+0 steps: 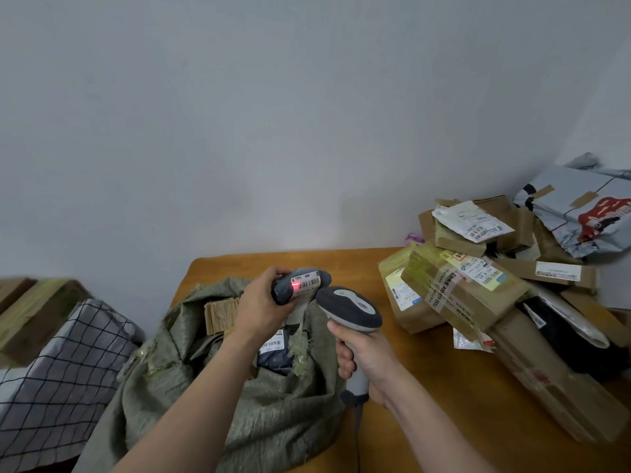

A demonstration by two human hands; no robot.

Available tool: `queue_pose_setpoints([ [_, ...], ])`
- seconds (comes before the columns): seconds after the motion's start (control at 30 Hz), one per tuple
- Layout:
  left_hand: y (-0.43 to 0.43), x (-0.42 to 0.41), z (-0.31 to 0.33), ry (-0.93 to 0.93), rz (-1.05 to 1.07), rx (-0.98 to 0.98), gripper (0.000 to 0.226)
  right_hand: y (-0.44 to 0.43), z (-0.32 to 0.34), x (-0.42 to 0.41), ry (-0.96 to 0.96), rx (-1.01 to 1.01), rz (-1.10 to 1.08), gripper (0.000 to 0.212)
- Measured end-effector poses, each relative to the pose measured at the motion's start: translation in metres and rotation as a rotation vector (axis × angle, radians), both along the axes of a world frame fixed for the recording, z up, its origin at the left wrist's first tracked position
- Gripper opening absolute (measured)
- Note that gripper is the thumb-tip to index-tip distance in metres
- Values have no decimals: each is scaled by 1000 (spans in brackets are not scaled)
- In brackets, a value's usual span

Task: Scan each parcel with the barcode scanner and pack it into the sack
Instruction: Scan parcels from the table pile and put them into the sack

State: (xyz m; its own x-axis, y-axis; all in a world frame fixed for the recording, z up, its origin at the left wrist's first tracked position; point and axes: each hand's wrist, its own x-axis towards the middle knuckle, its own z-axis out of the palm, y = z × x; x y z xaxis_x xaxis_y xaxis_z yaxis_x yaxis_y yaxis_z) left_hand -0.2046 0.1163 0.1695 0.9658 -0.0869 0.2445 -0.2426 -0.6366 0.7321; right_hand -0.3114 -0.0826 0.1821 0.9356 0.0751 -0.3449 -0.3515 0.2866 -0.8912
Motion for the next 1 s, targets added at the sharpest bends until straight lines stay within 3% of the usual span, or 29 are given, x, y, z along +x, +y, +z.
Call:
queue_pose_setpoints([
  [0.23,10,1,-2,13,2,-18,54,9,3,1,16,-7,17,37],
  [0.4,24,0,-3,26,34,-43,51,17,0,4,21,-33,34,25],
  [0.5,39,2,-7,48,108,-73,48,27,-2,9,35,-58,42,37],
  [0.63,66,3,-15,154,254,-121,51,44,-12,17,66,-103,43,57],
  [0.8,102,0,-37,317,431,-170,50,73,-22,28,135,-76,94,36],
  [1.0,130,0,-73,480,446,-91,33,111,-50,39,241,-87,97,53],
])
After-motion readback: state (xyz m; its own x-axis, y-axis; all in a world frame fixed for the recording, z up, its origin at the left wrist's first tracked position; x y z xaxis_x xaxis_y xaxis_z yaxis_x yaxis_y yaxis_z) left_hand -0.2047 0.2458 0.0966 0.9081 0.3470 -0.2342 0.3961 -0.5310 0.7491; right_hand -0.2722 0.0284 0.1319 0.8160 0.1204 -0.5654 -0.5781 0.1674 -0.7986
